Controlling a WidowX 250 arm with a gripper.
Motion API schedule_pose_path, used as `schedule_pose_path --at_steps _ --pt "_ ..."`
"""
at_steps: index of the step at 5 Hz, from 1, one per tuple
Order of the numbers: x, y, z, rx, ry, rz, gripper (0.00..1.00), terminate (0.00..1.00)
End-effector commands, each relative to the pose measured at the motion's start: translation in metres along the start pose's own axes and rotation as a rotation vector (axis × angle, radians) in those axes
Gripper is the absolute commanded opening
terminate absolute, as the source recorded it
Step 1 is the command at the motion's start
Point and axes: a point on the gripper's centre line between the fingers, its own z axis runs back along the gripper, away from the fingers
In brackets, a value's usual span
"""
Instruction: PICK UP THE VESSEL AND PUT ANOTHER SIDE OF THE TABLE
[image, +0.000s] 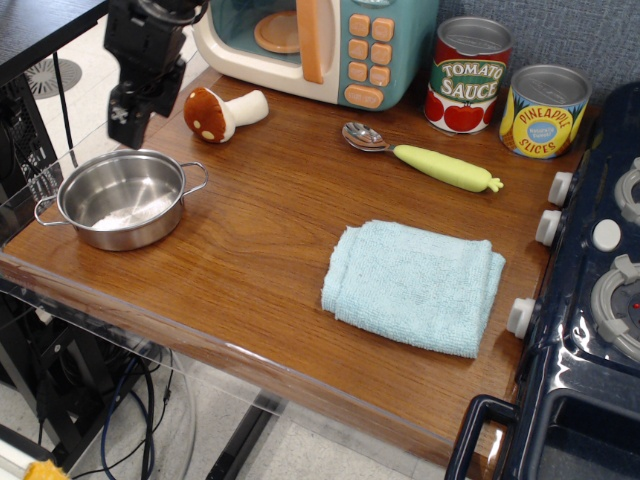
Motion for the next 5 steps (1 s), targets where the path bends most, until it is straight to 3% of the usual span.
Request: schedule_pose_path --at_steps 1,2,3,4,5 --pt "0.008 0.005 -0.019 -0.012 0.116 -0.091 1.0 0.0" --pt "0.003 0.005 -0.026 -0.042 0.228 -0.106 1.0 0.0" --pt "0.0 0.004 -0.028 -0.059 0.285 -0.116 1.0 0.0" --pt "-0.001 0.003 -0.029 -0.074 0.286 -0.119 0.0 0.0" --pt "-0.002 0.003 -0.029 -0.075 0.279 -0.123 0.0 0.0"
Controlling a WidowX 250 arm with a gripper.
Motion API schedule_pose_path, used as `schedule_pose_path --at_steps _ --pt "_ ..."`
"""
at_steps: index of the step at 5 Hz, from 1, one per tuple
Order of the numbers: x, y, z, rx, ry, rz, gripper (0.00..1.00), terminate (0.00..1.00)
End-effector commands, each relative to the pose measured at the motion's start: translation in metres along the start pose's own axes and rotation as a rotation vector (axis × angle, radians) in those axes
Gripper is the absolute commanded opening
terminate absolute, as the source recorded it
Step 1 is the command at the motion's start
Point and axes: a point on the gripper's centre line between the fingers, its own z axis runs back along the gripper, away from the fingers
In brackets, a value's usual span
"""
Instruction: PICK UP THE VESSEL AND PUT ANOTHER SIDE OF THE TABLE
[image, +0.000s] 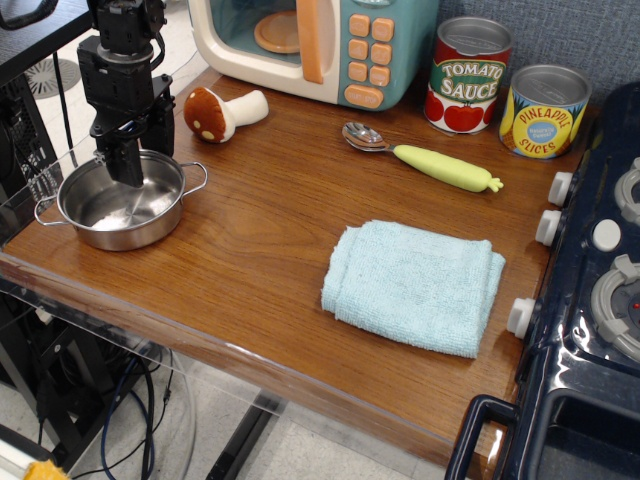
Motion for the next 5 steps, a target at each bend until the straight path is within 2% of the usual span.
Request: schedule_pose_path --at_steps 1,3,5 --pt "0.003 0.002 0.014 -0.027 -0.021 0.008 0.0 0.0" --pt "0.001 0.0 0.016 -0.035 -0.023 0.013 0.0 0.0" --pt "-0.013 -0.003 0.039 -0.084 0.0 0.002 0.0 0.0"
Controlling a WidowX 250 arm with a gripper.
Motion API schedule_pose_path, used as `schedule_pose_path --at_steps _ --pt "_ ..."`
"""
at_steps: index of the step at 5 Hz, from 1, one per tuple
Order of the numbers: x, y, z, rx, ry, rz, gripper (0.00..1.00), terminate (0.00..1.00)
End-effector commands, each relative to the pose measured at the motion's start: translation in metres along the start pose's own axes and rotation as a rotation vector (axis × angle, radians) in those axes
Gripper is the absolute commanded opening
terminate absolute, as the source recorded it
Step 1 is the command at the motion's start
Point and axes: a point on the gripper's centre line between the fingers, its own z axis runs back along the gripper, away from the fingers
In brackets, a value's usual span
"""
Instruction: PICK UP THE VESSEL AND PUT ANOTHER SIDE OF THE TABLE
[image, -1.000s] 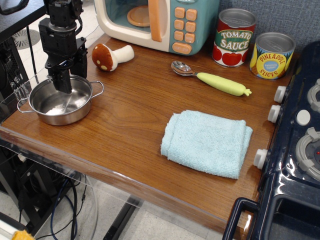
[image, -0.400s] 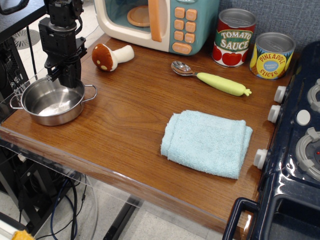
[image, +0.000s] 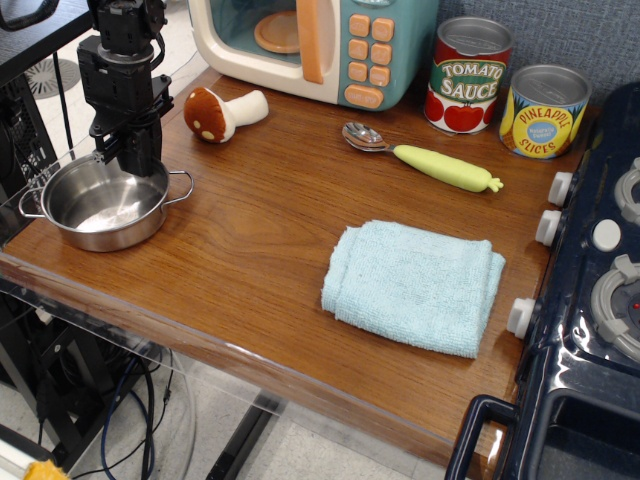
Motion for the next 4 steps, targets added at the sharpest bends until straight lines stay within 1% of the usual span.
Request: schedule_pose_path --at_steps 1,2,3,4 --pt "-0.028 -0.005 0.063 -0.118 -0.028 -0.021 0.0 0.0" --pt "-0.051 -0.007 0.09 -0.142 -0.02 -0.005 0.0 0.0" --pt "-0.086 -0.006 0.114 -0.151 -0.028 0.004 0.0 0.0" --pt "-0.123 -0.009 0.131 -0.151 -0.015 -0.024 0.0 0.0"
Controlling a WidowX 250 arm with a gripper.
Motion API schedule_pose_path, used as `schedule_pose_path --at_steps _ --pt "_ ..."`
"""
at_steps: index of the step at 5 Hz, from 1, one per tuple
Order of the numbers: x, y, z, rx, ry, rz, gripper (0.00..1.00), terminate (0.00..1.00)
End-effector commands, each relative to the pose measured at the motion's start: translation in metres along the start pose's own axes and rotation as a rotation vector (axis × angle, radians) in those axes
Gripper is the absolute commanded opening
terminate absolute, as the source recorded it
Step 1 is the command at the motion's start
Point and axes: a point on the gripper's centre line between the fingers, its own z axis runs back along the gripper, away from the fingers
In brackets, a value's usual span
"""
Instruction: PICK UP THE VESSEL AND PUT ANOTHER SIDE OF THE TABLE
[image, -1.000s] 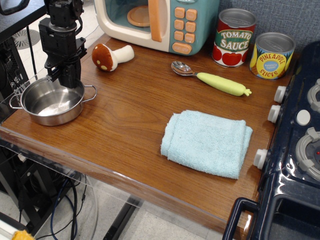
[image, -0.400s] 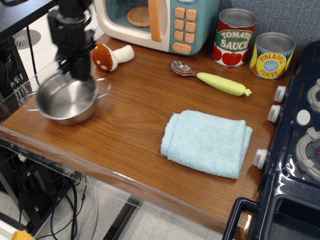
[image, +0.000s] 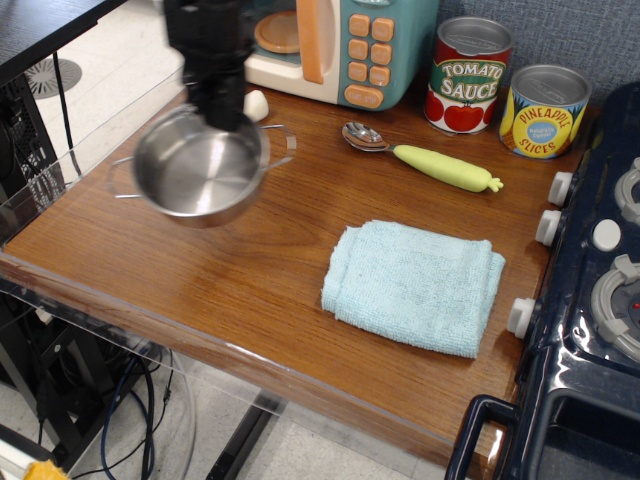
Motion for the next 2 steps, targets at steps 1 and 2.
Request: schedule_pose_path --at_steps 1,2 --pt "-0.06 -0.004 0.057 -0.072 0.006 -0.033 0.0 0.0" --pt "-0.09 -0.003 0.054 -0.05 0.019 -0.085 0.0 0.0"
